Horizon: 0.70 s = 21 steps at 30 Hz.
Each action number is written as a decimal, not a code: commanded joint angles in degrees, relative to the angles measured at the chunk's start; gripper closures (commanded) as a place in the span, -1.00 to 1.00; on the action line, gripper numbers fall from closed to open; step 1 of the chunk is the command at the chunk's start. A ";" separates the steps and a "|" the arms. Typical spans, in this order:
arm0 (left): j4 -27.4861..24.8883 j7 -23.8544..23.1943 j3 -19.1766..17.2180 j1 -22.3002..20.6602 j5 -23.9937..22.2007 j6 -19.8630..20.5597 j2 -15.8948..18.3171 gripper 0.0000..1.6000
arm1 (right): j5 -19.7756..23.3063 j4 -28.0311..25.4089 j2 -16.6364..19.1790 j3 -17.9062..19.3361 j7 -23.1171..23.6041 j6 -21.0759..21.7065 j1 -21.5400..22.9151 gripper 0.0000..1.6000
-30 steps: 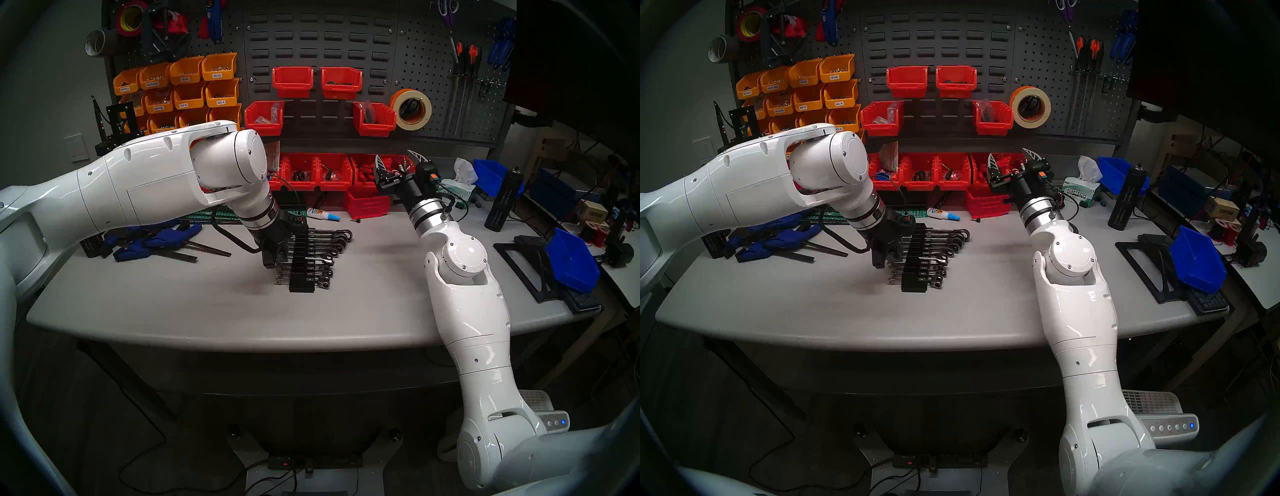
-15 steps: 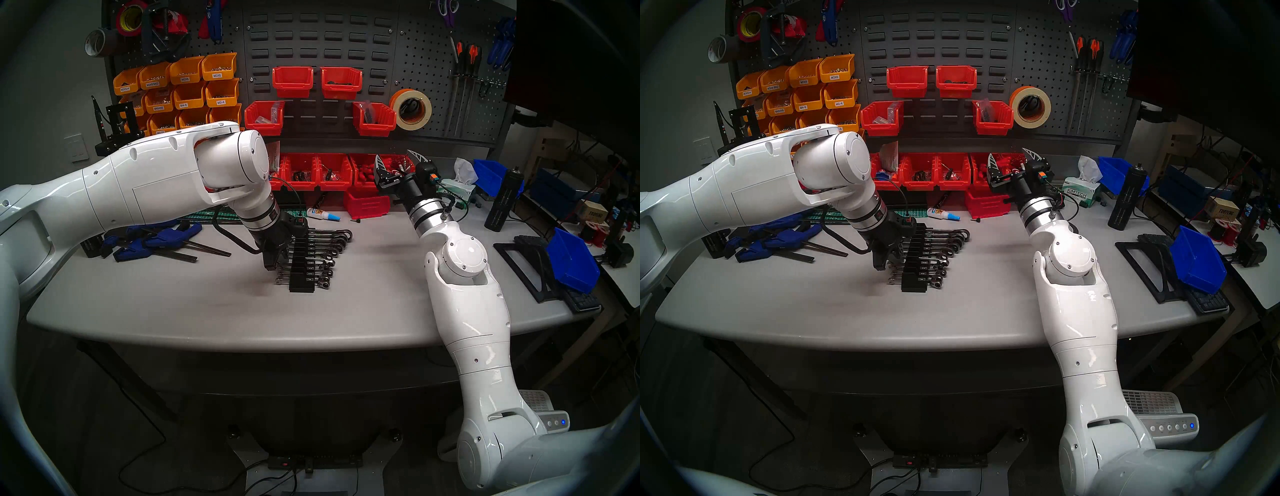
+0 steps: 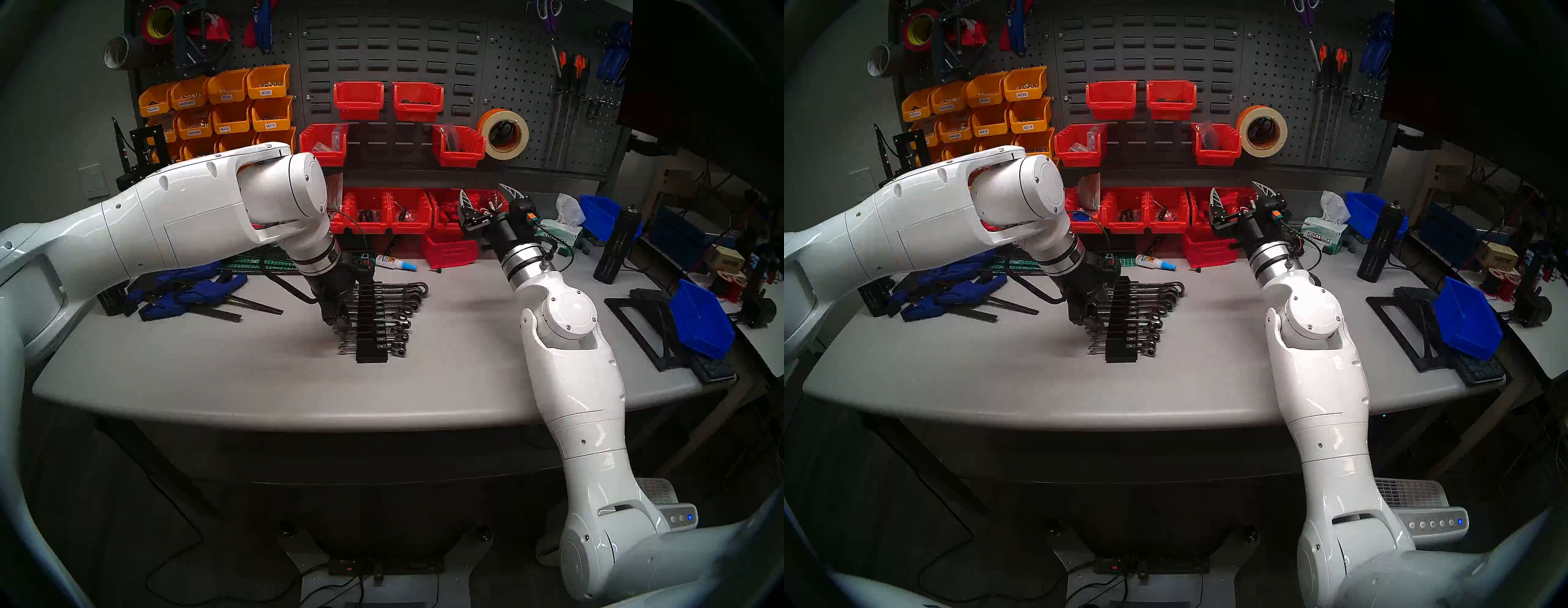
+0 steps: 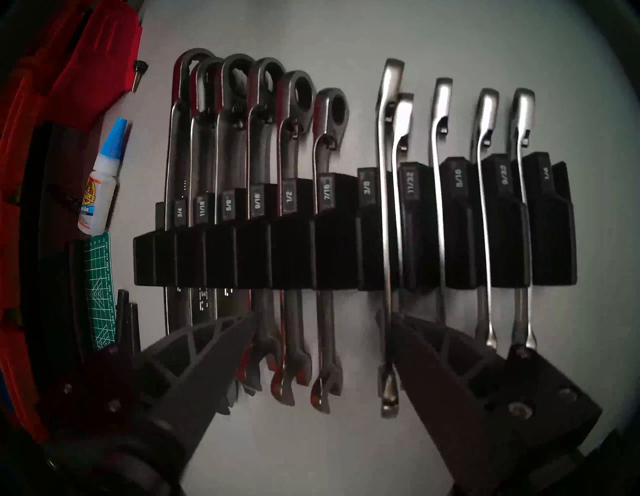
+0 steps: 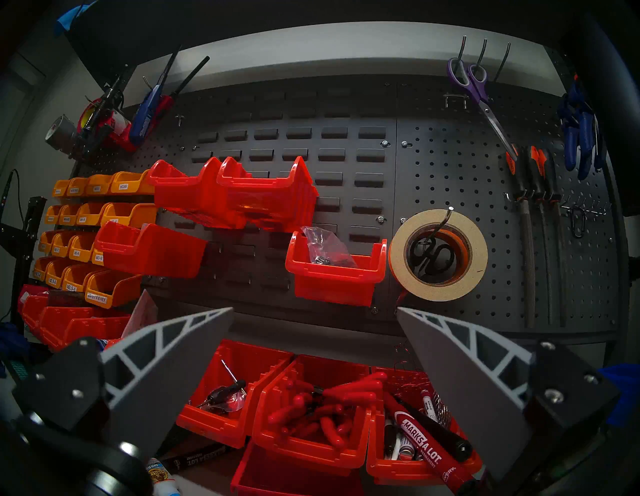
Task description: Put the wrenches on the table into the correct slot in the case
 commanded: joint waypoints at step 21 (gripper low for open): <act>-0.37 -1.32 -2.16 -2.34 -0.73 0.92 0.62 0.05 | -0.01 -1.87 -0.04 -0.08 0.08 -0.37 1.69 -1.00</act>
